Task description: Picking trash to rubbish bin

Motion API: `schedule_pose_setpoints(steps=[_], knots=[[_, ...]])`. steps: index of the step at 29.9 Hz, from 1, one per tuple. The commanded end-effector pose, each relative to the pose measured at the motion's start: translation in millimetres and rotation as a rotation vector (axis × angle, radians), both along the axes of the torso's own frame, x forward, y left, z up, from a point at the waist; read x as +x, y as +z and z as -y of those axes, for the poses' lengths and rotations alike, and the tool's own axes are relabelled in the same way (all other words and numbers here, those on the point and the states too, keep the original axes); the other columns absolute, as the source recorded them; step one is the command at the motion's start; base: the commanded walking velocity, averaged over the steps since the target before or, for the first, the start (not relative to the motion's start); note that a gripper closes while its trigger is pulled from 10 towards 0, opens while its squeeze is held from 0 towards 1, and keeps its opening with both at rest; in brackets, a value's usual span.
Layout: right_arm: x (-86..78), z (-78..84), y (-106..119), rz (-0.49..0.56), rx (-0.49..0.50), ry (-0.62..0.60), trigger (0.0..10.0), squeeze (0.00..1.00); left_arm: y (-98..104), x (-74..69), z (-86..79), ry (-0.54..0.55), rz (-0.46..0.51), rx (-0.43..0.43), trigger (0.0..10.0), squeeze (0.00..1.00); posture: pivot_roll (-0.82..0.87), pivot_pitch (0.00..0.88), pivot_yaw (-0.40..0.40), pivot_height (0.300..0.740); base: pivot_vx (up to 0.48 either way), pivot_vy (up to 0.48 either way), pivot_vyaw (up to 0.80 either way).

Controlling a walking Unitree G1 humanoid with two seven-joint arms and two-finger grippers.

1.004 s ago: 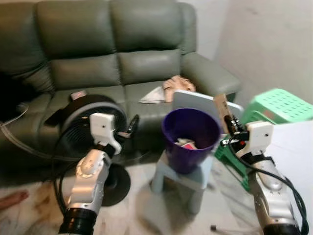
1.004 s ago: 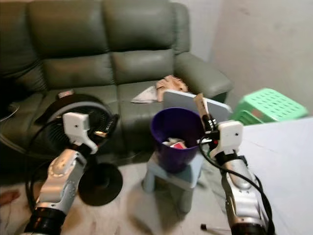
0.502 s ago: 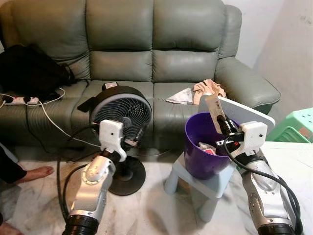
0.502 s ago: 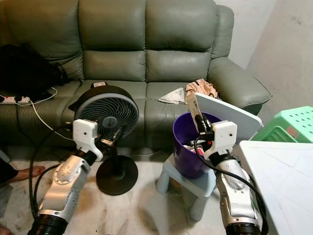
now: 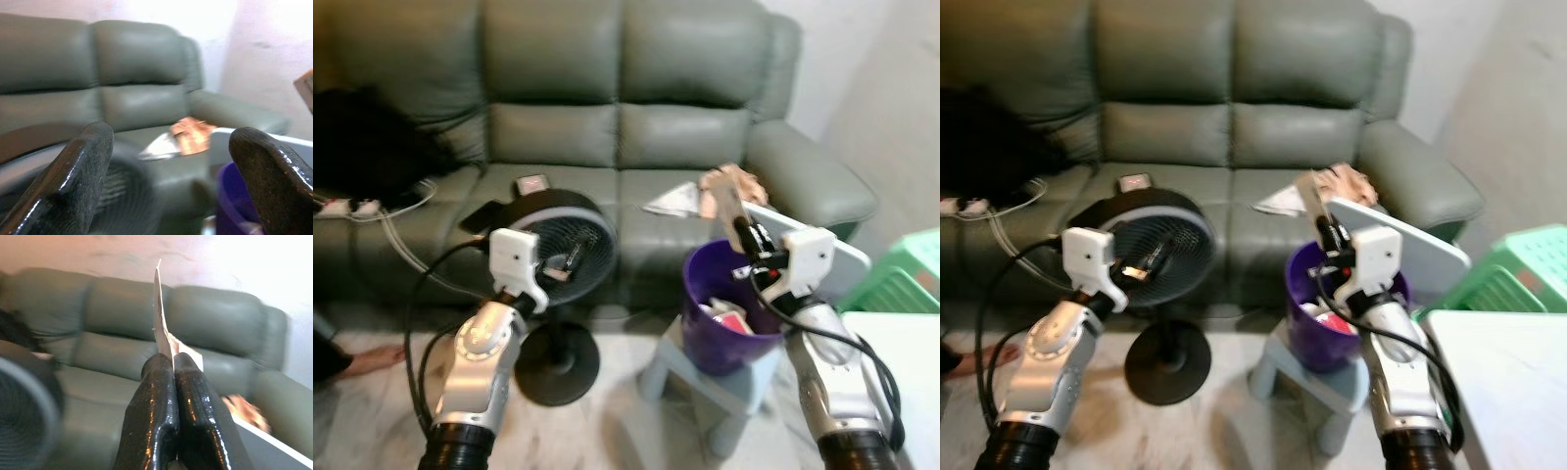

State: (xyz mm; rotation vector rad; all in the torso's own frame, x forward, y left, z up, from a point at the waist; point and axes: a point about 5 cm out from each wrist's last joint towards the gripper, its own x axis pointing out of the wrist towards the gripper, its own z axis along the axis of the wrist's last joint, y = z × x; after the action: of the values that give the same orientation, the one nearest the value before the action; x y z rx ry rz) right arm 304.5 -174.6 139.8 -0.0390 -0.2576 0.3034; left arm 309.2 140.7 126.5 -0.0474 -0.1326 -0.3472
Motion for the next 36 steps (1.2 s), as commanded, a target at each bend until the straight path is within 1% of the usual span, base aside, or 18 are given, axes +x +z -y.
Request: schedule_pose_setpoints(steps=[1, 4, 5, 7, 9, 14, 18, 20, 21, 23, 25, 26, 27, 28, 31, 32, 33, 36], knots=[[0.6, 12.8, -1.4, -0.023, 0.011, -0.037, 10.0, 0.0, 5.0, 0.5, 11.4, -0.033, 0.014, -0.002, 10.0, 0.0, 0.08, 0.022, -0.053, 0.715, 0.36, 0.0, -0.54], [1.4, 14.0, -0.9, -0.024, 0.005, -0.042, 10.0, 0.0, 6.6, 0.5, 13.0, -0.031, 0.02, -0.004, 10.0, 0.0, 0.08, 0.026, -0.054, 0.715, 0.225, 0.0, -0.69], [1.6, 14.2, -0.6, -0.02, -0.012, -0.036, 10.0, 0.0, 8.0, 0.0, 14.3, -0.03, 0.026, -0.029, 10.0, 0.0, 0.08, 0.027, -0.054, 0.715, 0.0, 0.0, -0.66], [1.9, 14.7, -0.5, -0.021, -0.011, -0.038, 10.0, 0.0, 7.9, -0.2, 15.3, -0.039, 0.022, -0.029, 10.0, 0.0, 0.08, 0.027, -0.055, 0.715, 0.0, 0.0, -0.65], [1.3, 15.5, 1.3, -0.006, -0.005, -0.035, 10.0, 0.0, 9.1, -0.7, 17.6, -0.037, 0.028, -0.017, 10.0, 0.0, 0.08, 0.027, -0.056, 0.715, 0.0, 0.0, 0.0], [5.3, 16.2, -0.1, -0.035, -0.024, -0.044, 10.0, 0.0, 12.2, -1.8, 27.0, -0.066, 0.044, -0.01, 10.0, 0.0, 0.08, 0.026, -0.06, 0.715, 0.0, 0.0, 0.0], [8.8, 13.7, -1.8, -0.06, -0.05, -0.021, 10.0, 0.0, 14.2, -0.5, 30.0, -0.075, 0.045, -0.012, 10.0, 0.0, 0.08, 0.028, -0.063, 0.715, 0.0, 0.0, 0.0], [12.8, 10.9, -6.0, -0.099, -0.059, -0.009, 10.0, 0.0, 14.8, -0.8, 33.8, -0.113, 0.035, -0.031, 10.0, 0.0, 0.08, 0.03, -0.064, 0.715, 0.0, 0.0, 0.0], [16.4, 6.9, -7.3, -0.113, -0.085, 0.007, 10.0, 0.0, 16.3, -1.9, 38.1, -0.139, 0.038, -0.04, 10.0, 0.0, 0.08, 0.034, -0.066, 0.715, 0.0, 0.0, 0.0], [19.0, 3.7, -6.6, -0.112, -0.092, 0.014, 10.0, 0.0, 16.6, -3.3, 42.7, -0.155, 0.041, -0.036, 10.0, 0.0, 0.08, 0.038, -0.069, 0.715, 0.0, 0.0, 0.0], [27.8, -5.9, -11.5, -0.179, -0.152, 0.033, 10.0, 0.0, 15.5, -8.6, 52.7, -0.188, 0.042, -0.041, 10.0, 0.0, 0.08, 0.047, -0.072, 0.715, 0.0, 0.0, 0.0], [27.8, -5.9, -11.5, -0.179, -0.152, 0.033, 10.0, 0.0, 15.5, -8.6, 52.7, -0.188, 0.042, -0.041, 10.0, 0.0, 0.08, 0.047, -0.072, 0.715, 0.0, 0.0, 0.0], [35.3, -16.2, -12.2, -0.227, -0.156, 0.065, 10.0, 0.0, 12.0, -15.5, 64.4, -0.227, 0.037, -0.037, 10.0, 0.0, 0.09, 0.057, -0.081, 0.715, 0.0, 0.0, 0.0], [39.1, -21.4, -11.1, -0.248, -0.14, 0.085, 10.0, 0.0, 10.4, -20.3, 72.1, -0.252, 0.037, -0.032, 10.0, 0.0, 0.1, 0.068, -0.09, 0.715, 0.0, 0.0, 0.0], [47.2, -29.0, -9.4, -0.264, -0.148, 0.082, 10.0, 0.0, 9.4, -30.1, 85.3, -0.302, 0.038, -0.026, 10.0, 0.0, 0.1, 0.089, -0.1, 0.715, 0.0, 0.0, 0.0], [47.2, -29.0, -9.4, -0.264, -0.148, 0.082, 10.0, 0.0, 9.4, -30.1, 85.3, -0.302, 0.038, -0.026, 10.0, 0.0, 0.1, 0.089, -0.1, 0.715, 0.0, 0.0, 0.0], [50.5, -31.6, -8.9, -0.275, -0.157, 0.074, 10.0, 0.0, 10.2, -34.9, 91.2, -0.319, 0.04, -0.031, 10.0, 0.0, 0.11, 0.105, -0.108, 0.715, 0.0, 0.0, 0.0], [54.9, -34.2, -10.1, -0.308, -0.153, 0.075, 10.0, 0.0, 11.3, -41.9, 98.2, -0.339, 0.038, -0.041, 10.0, 0.0, 0.11, 0.125, -0.118, 0.715, 0.0, 0.0, 0.0]])
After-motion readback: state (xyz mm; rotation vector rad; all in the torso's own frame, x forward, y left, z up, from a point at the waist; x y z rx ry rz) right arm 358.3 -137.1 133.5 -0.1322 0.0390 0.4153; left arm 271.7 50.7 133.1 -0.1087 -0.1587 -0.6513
